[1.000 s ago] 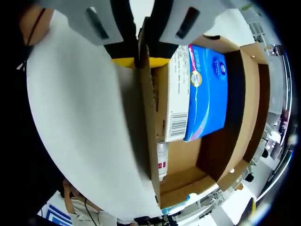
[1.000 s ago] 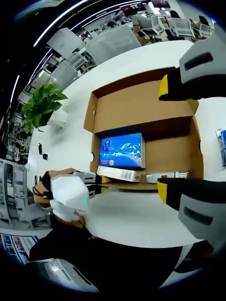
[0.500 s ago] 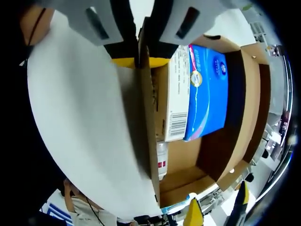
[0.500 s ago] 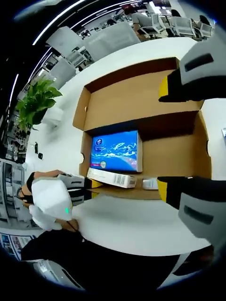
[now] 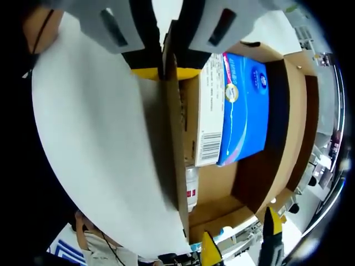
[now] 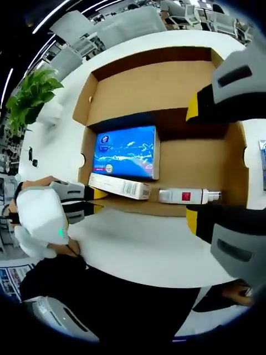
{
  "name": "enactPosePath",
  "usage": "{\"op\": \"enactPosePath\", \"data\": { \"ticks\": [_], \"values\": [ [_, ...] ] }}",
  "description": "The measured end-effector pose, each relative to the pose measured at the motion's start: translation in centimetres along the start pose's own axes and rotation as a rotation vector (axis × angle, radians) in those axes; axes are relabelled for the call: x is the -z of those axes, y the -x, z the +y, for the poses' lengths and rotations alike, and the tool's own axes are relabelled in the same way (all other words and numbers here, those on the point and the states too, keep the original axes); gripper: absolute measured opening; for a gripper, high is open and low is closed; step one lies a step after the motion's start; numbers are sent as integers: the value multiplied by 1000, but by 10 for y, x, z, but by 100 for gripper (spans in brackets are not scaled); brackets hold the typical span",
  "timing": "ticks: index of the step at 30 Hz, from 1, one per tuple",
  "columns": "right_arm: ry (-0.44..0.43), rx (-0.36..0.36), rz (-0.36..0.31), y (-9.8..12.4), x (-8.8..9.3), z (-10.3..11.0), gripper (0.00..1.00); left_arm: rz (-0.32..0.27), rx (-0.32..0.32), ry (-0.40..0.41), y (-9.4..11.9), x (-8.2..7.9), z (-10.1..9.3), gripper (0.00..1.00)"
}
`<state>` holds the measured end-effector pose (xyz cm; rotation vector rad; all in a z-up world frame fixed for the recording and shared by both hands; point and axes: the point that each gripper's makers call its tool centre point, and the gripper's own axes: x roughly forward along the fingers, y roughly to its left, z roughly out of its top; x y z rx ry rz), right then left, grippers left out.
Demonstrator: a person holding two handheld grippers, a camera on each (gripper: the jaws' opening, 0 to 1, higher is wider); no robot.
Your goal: Operate the shoe box by opening the lid, removing the specified soft item, and placing it in the target area until the item is outside and the box remains undamaged.
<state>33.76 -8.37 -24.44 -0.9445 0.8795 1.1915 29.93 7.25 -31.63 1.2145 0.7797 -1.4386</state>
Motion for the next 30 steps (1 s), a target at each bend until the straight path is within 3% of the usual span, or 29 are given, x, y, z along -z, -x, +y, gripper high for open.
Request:
{"op": "enactPosePath", "data": {
  "ticks": [12,20,23,30],
  "values": [
    [3,-33,21,-4,-2,-1,60,-5,1,0,1,-1,-7,6],
    [44,-99,52,-18,2,9,58,-4,0,1,2,-1,-9,6],
    [25,-115,36,-19,0,10,58,-3,2,3,1,-1,-7,5],
    [27,-163,70,-32,7,17,54,-2,2,0,1,-1,-4,5]
  ]
}}
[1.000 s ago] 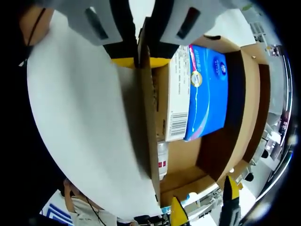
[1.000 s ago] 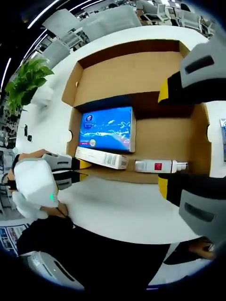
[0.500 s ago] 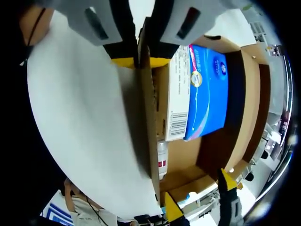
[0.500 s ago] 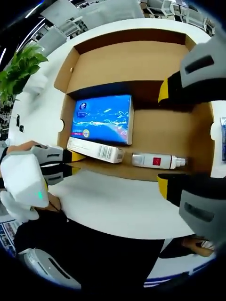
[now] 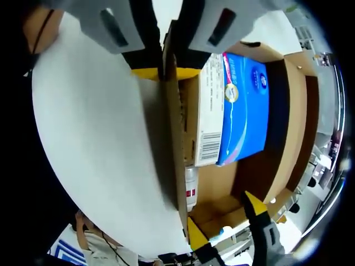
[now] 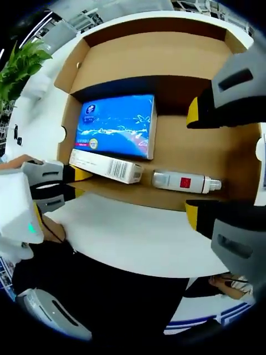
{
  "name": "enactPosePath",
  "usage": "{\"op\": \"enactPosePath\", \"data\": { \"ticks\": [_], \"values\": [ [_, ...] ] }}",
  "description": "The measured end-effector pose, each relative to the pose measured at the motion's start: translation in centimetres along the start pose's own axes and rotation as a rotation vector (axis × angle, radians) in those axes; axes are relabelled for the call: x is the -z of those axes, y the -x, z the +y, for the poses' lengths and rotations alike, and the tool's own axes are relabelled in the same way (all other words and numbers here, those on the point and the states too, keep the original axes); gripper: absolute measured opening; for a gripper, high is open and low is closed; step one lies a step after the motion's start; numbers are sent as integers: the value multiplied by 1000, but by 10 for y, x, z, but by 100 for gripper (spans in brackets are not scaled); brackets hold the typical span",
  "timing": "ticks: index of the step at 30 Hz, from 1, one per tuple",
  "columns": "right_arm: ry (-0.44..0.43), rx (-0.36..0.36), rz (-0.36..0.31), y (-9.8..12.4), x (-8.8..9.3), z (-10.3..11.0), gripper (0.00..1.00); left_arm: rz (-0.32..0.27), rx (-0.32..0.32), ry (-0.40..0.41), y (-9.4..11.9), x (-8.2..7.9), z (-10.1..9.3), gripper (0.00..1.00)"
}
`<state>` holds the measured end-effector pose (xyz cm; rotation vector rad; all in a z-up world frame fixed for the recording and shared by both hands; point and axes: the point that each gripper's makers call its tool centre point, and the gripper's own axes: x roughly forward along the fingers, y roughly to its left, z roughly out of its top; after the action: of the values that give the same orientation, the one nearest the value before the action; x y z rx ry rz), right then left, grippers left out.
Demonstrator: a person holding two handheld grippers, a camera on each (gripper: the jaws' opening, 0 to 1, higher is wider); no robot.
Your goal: Operate the shoe box by opening the lid, removing the specified soft item, and placing it in the target area until the item is outside and the box remains undamaged.
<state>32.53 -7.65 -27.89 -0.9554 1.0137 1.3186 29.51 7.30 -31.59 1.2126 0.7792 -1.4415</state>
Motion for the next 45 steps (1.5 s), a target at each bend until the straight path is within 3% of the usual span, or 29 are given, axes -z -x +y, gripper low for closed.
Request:
{"op": "enactPosePath", "data": {
  "ticks": [10,14,23,30,45],
  "values": [
    [1,-24,25,-12,1,1,55,1,2,0,0,2,3,5],
    [17,-32,75,-25,8,4,54,3,3,-6,0,2,4,5],
    [29,-65,108,-45,8,13,56,4,9,-3,1,6,2,4],
    [24,-43,135,-56,13,13,55,13,6,-9,1,7,1,4],
    [-136,27,199,-61,30,14,51,12,7,-23,0,7,0,4]
  ]
}}
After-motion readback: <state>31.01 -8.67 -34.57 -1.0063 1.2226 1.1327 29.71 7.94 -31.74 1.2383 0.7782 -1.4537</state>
